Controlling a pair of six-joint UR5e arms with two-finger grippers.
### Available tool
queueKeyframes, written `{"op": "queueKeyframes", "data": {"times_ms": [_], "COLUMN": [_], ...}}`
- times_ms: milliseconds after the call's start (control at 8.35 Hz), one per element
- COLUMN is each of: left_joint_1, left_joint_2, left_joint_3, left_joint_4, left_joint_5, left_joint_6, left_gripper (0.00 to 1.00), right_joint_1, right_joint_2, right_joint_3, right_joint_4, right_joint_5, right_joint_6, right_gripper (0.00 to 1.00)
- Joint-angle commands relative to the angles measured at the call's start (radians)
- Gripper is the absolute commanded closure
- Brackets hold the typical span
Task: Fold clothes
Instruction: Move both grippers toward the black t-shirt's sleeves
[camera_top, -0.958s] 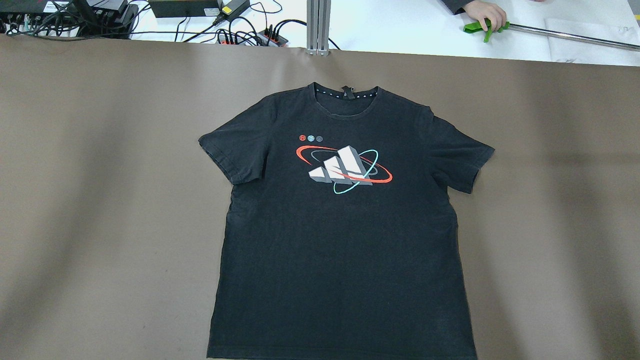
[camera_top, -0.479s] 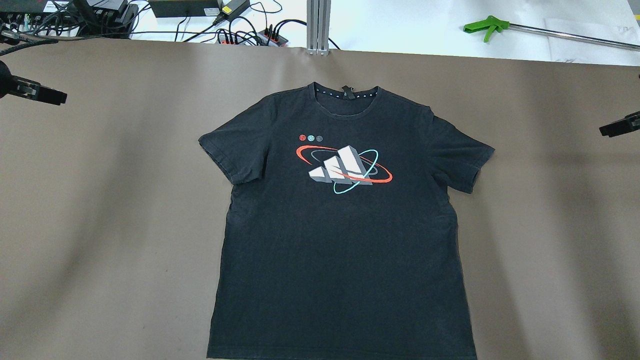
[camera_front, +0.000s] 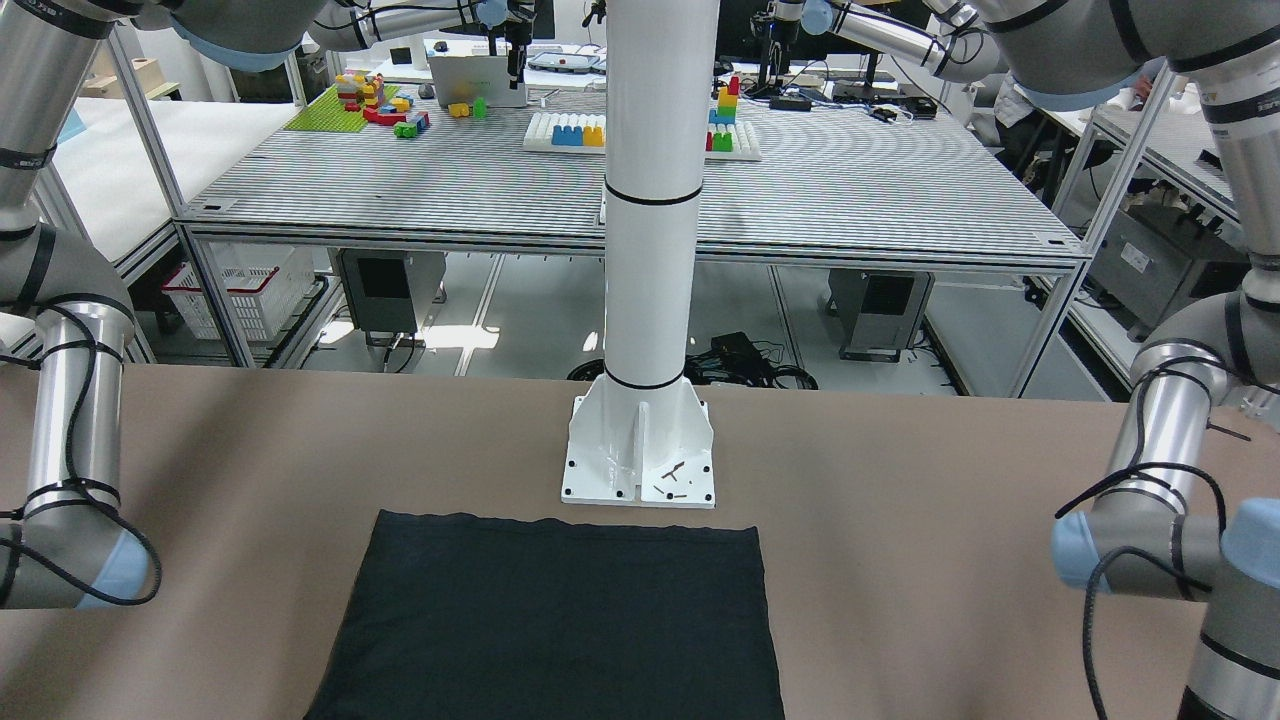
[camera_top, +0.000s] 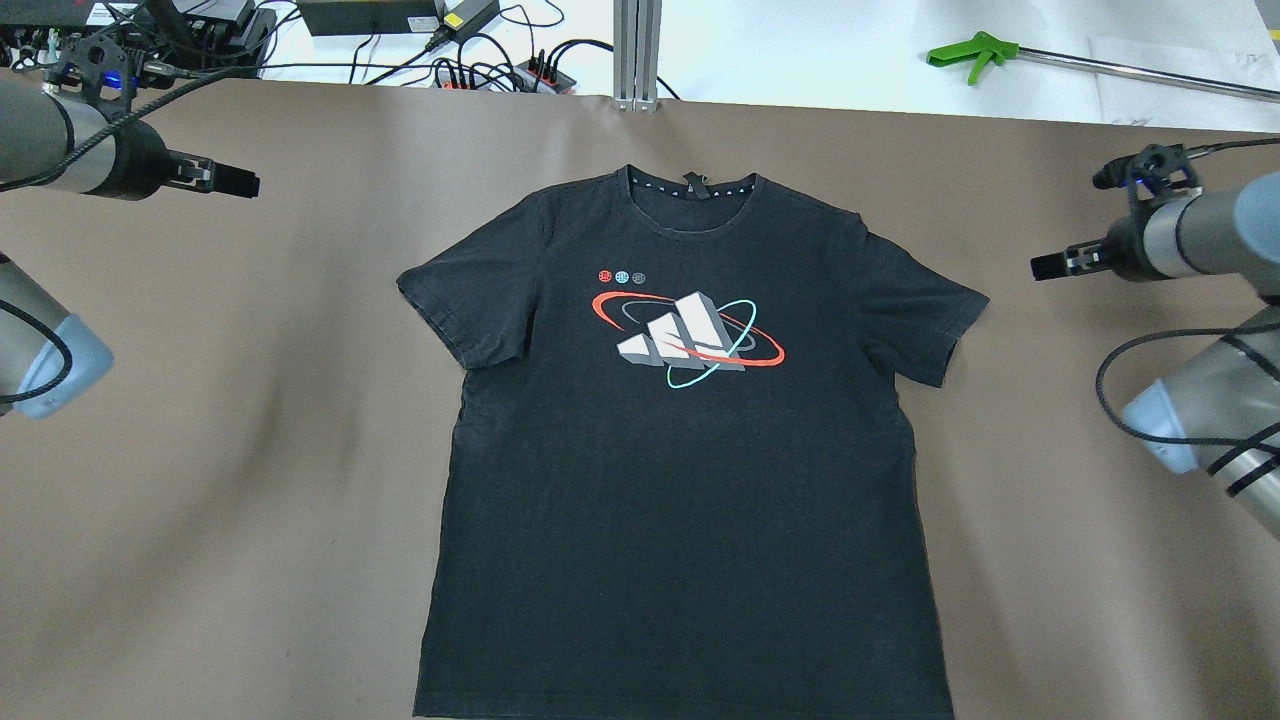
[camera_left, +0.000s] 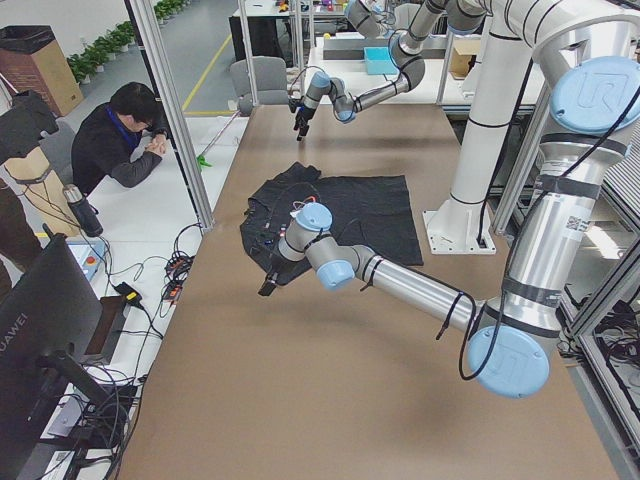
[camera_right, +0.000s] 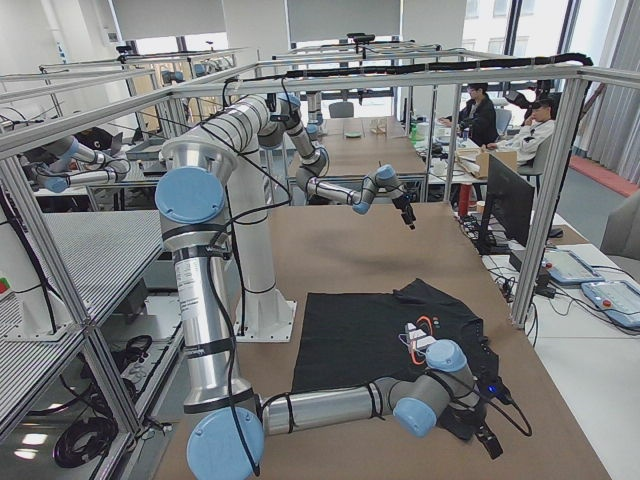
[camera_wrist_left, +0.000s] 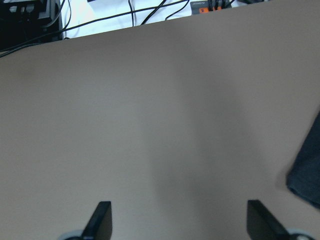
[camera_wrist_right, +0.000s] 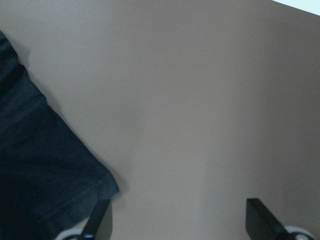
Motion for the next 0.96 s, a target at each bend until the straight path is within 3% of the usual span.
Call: {"op": "queueKeyframes", "data": {"times_ms": [0,838], "left_joint_1": [0.054,0.086], "left_joint_2": [-0.072,-0.107], "left_joint_3": [0.014,0.014], "left_joint_4": [0.004,0.010], "left_joint_5": [0.052,0.098], "left_joint_6": [-0.093,-0.121], "left_gripper": [0.05,0.05], "right_joint_1": [-0.140,-0.167], "right_joint_2": [0.049,0.091], "right_joint_3": [-0.077,-0.201], "right_joint_4": [0.118,0.131], "right_joint_5": [-0.115,-0.177], "right_joint_6": [0.169,0.169], "right_gripper": [0.06,0.06]}}
